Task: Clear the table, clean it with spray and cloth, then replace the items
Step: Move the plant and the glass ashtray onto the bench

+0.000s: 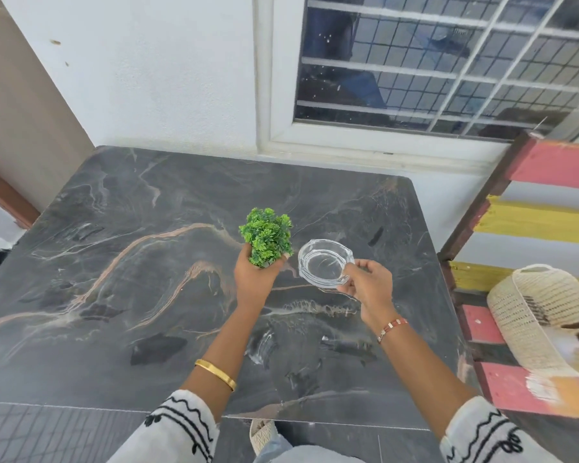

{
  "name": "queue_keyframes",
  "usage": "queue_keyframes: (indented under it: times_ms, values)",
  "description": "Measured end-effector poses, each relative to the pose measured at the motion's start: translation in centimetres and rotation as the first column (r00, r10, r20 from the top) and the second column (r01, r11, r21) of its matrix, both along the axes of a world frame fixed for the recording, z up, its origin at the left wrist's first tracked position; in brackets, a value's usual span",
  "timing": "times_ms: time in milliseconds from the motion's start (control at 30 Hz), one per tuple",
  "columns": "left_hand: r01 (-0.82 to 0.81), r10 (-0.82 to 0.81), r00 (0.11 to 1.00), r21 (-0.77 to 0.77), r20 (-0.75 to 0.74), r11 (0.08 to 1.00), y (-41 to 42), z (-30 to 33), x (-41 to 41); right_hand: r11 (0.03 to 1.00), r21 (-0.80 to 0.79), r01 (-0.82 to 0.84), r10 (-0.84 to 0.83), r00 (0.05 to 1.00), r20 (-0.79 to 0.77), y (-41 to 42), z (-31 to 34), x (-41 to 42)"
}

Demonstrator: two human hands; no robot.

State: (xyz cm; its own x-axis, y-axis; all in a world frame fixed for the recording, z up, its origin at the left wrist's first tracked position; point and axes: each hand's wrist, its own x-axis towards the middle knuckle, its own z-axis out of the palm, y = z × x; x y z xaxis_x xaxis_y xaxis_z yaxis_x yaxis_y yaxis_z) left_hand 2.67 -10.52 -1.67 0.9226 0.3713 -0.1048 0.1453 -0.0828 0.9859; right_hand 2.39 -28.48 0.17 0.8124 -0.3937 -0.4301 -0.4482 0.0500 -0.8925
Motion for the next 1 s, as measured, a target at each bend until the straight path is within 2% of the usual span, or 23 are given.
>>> queue_keyframes:
  times_ms: [467, 667, 767, 1000]
  values:
    - [0.253, -0.255, 0.967, -0.087, -0.011, 0.963, -22.5, 1.2, -9.4, 0.963, 0.048, 0.267, -0.27, 0.957, 0.104, -21.3, 1.3, -11.7]
    - [0.307, -0.313, 0.95, -0.147, -0.017, 0.94, -32.7, 0.3, -13.2, 0.935, 0.052, 0.351, -0.354, 0.931, 0.088, -30.5, 1.1, -16.9]
    - [0.341, -0.354, 0.933, -0.17, -0.057, 0.925, -38.2, 0.3, -15.5, 0.909, 0.005, 0.416, -0.415, 0.907, 0.068, -35.7, 0.6, -19.8]
    - [0.487, -0.504, 0.857, -0.154, -0.109, 0.86, -48.8, 0.1, -16.7, 0.818, 0.028, 0.575, -0.576, 0.817, 0.043, -45.3, 0.0, -23.2]
